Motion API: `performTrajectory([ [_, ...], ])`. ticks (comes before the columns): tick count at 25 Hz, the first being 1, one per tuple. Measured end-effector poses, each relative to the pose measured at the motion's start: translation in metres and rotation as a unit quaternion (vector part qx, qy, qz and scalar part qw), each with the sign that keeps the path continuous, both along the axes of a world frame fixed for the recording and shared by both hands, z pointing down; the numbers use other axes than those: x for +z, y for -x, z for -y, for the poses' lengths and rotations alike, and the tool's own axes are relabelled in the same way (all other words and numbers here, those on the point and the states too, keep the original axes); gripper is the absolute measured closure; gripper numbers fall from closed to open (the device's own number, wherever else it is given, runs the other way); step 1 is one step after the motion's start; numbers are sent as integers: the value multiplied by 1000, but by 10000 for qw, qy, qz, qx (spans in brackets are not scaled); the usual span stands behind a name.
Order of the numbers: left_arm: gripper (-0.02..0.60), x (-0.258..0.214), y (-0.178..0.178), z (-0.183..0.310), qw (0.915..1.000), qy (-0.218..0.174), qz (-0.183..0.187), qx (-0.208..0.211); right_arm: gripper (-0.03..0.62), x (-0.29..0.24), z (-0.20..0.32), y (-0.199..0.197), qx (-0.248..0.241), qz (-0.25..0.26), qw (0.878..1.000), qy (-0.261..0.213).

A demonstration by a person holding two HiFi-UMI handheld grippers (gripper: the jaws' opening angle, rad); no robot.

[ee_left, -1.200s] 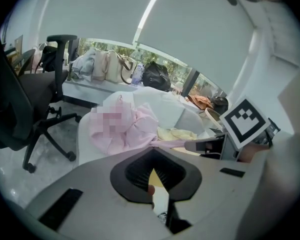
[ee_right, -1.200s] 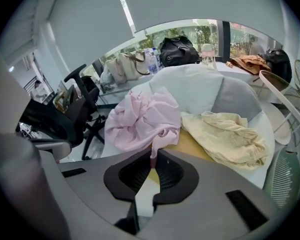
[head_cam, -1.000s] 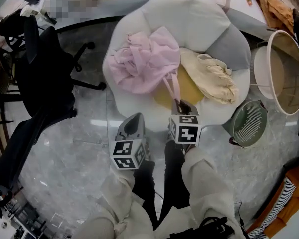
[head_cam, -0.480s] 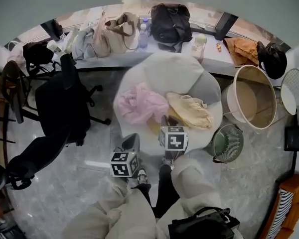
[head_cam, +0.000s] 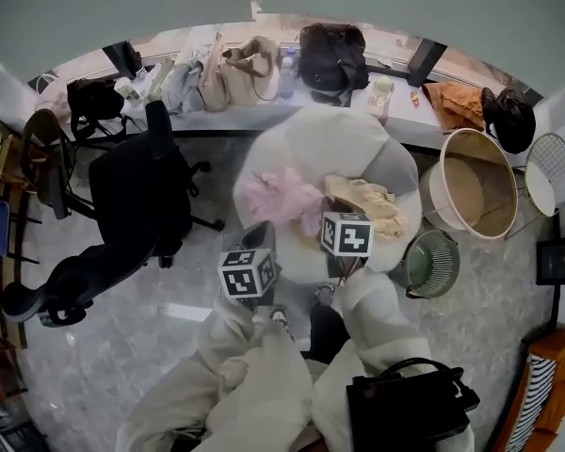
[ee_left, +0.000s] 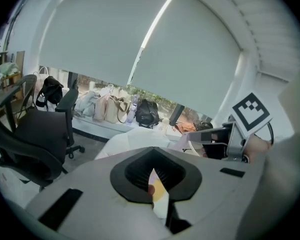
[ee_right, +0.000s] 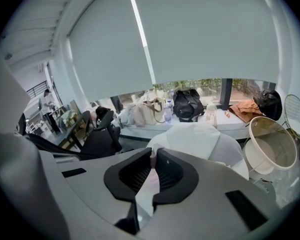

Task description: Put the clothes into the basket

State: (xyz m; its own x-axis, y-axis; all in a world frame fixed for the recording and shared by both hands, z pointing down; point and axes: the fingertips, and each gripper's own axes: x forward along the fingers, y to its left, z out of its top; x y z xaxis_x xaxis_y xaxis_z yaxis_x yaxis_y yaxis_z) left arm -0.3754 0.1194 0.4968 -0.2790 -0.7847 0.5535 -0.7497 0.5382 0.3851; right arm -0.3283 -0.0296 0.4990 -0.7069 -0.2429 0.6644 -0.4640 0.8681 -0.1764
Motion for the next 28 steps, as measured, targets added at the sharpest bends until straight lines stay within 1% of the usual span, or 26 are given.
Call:
performTrajectory([
  [3, 575, -22, 5, -1, 9995, -176, 249, 127, 557, -42, 3, 4, 131, 320, 9992, -212],
  [6, 575, -43, 6, -6, 9984, -340, 371, 262, 557, -83, 2, 2, 255, 530, 9971, -479],
  [10, 575, -55, -2, -7, 9975, -406, 382, 446, 557, -102, -1, -12, 444, 601, 9957, -540],
  [14, 575, -59, -12, -3, 9961, -389, 411, 682, 557, -123, 3, -34, 767, 765, 9918, -675],
  [18, 575, -72, -26, 10, 9933, -422, 502, 948, 557, -156, 14, -54, 963, 993, 9869, -833],
  [21, 575, -87, -40, 29, 9895, -511, 621, 1201, 557, -181, 25, -68, 1015, 1091, 9842, -954],
  [24, 575, -96, -57, 48, 9856, -553, 712, 1433, 557, -192, 31, -85, 1075, 1143, 9828, -976],
  [28, 575, -109, -86, 76, 9796, -679, 746, 1737, 557, -201, 40, -116, 1194, 1212, 9809, -946],
])
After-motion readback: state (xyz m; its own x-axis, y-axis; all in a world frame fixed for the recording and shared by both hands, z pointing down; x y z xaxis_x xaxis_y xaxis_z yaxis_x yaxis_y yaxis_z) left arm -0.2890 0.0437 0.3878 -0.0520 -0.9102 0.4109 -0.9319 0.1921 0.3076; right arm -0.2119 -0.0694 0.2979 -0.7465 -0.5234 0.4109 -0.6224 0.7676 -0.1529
